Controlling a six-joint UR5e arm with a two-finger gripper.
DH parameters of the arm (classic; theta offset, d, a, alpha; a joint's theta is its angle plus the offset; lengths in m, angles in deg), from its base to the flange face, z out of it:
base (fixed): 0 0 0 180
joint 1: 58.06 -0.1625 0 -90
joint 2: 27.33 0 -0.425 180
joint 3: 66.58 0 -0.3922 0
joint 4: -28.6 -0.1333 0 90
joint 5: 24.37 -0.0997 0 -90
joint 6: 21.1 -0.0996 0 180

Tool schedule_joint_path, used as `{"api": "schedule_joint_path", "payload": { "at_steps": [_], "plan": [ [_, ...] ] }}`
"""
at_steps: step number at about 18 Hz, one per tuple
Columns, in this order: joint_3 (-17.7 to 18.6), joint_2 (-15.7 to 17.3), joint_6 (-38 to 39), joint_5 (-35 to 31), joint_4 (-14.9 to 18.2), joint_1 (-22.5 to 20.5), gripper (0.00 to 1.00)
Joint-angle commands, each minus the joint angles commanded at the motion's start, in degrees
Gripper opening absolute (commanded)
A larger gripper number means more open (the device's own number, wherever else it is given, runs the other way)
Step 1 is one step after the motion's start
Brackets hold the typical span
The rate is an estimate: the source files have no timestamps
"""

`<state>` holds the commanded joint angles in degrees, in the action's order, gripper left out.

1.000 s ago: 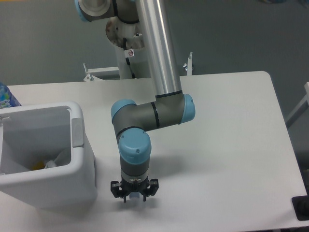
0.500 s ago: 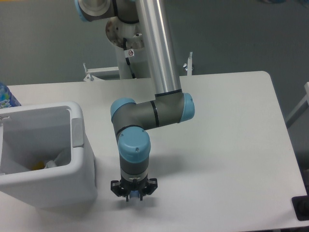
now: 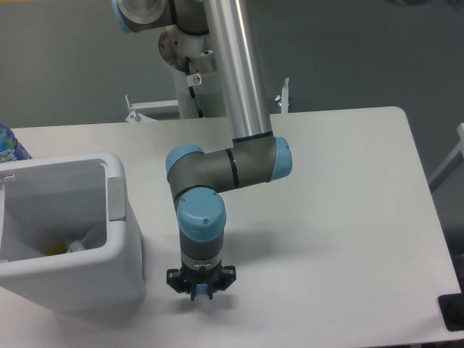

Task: Place the trash in the trash can
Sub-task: 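Lower the gripper around the bottle's middle and close on it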

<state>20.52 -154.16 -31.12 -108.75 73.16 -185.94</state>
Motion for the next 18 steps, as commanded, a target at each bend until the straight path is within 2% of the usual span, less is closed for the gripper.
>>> {"api": "schedule_joint_path", "payload": {
  "at_steps": [5, 10, 13, 18],
  "plan": [
    [-0.3, 1.7, -1.2, 0.1, -0.5, -0.4, 0.38],
    [-2.9, 3.3, -1.5, 0.5, -1.5, -3.3, 0.36],
    [-6.1, 4.0, -1.2, 2.8, -2.5, -5.4, 0.36],
    [-12.4, 6.2, 1.0, 11.8, -4.2, -9.3, 0.36]
  ]
}}
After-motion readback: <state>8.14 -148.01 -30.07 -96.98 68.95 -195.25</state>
